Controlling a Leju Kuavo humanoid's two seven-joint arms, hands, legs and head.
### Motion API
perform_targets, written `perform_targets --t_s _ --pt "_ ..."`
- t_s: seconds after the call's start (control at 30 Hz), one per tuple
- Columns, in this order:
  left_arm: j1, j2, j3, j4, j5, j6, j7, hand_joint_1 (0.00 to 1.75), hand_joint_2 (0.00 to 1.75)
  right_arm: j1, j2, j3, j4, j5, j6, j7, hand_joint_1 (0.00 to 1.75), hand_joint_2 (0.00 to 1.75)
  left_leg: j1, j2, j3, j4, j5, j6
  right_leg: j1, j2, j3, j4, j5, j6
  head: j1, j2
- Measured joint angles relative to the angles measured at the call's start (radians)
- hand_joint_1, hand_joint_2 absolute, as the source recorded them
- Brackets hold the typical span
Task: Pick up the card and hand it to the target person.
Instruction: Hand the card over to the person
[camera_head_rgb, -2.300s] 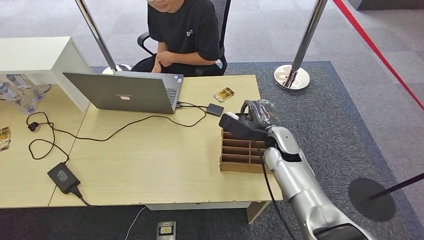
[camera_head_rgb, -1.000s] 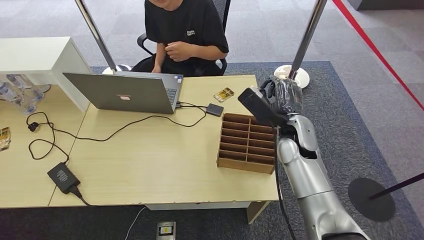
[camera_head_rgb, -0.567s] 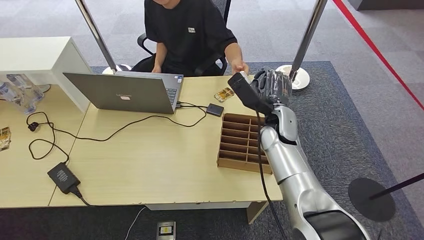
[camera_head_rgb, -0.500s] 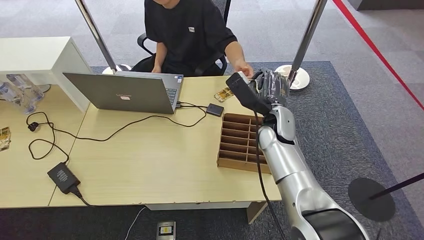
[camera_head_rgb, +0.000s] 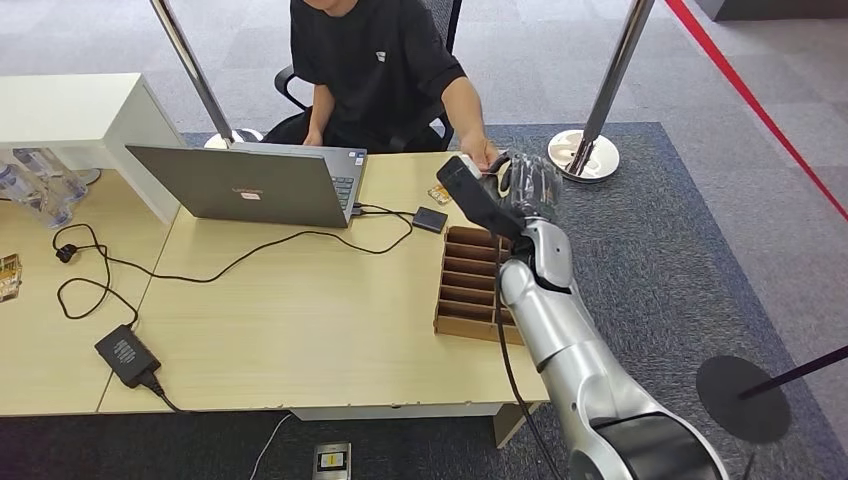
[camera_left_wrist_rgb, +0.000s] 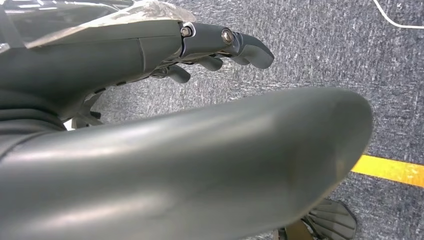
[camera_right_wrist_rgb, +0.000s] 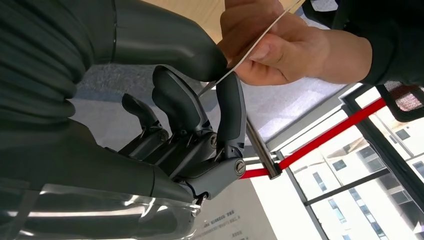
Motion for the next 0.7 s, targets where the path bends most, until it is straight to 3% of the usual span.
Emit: perform_targets --t_s 0.07,0.1,0.13,0.2,0.23,0.27,0.33,0.47,0.7 --pt "0.0 -0.001 0.0 0.0 -0.001 0.002 0.0 0.0 0.0 0.0 0.0 0.0 0.007 0.014 -0.002 0.007 1.15 1.75 0.0 0.0 0.0 0.0 0.0 0.0 0.0 0.0 0.0 0.0 0.0 0.0 0.0 0.0" --pt "-0.001 -0.001 0.0 0.0 -0.002 0.004 0.001 0.0 0.0 0.0 0.001 0.0 0.011 0.024 -0.004 0.011 1.0 1.75 0.0 0.0 0.0 0.0 0.0 0.0 0.0 0.0 0.0 0.0 0.0 0.0 0.0 0.0" --pt "-0.001 -0.001 0.0 0.0 -0.004 0.006 0.002 0.0 0.0 0.0 0.001 0.0 0.014 0.032 -0.006 0.015 0.81 1.75 0.0 0.0 0.0 0.0 0.0 0.0 0.0 0.0 0.0 0.0 0.0 0.0 0.0 0.0" --pt "-0.001 -0.002 0.0 0.0 -0.008 0.008 0.003 0.0 0.0 0.0 0.001 0.0 0.02 0.045 -0.009 0.021 0.24 1.75 0.0 0.0 0.0 0.0 0.0 0.0 0.0 0.0 0.0 0.0 0.0 0.0 0.0 0.0" --pt "-0.001 -0.003 -0.001 0.0 -0.012 0.008 0.003 0.0 0.0 0.0 0.001 0.0 0.023 0.048 -0.01 0.023 0.1 1.75 0.0 0.0 0.0 0.0 0.0 0.0 0.0 0.0 0.0 0.0 0.0 0.0 0.0 0.0" --pt "-0.001 -0.004 -0.001 0.0 -0.016 0.009 0.003 0.0 0.0 -0.001 0.001 0.0 0.025 0.051 -0.01 0.023 0.0 1.75 0.0 0.0 0.0 0.0 0.0 0.0 0.0 0.0 0.0 0.0 0.0 0.0 0.0 0.0" --pt "-0.001 -0.005 -0.004 0.0 -0.029 0.01 0.003 0.0 0.0 0.0 0.001 0.0 0.031 0.058 -0.011 0.025 0.0 1.75 0.0 0.0 0.0 0.0 0.0 0.0 0.0 0.0 0.0 0.0 0.0 0.0 0.0 0.0" --pt "-0.002 -0.008 -0.008 0.0 -0.037 0.015 0.004 0.0 0.0 0.0 0.0 0.0 0.037 0.077 -0.011 0.031 0.0 0.0 0.0 0.0 0.0 0.0 0.0 0.0 0.0 0.0 0.0 0.0 0.0 0.0 0.0 0.0" --pt "-0.003 -0.014 -0.008 0.0 -0.038 0.019 0.004 0.0 0.0 0.0 -0.008 0.0 0.037 0.107 -0.021 0.047 0.0 0.0 0.0 0.0 0.0 0.0 0.0 0.0 0.0 0.0 0.0 0.0 0.0 0.0 0.0 0.0"
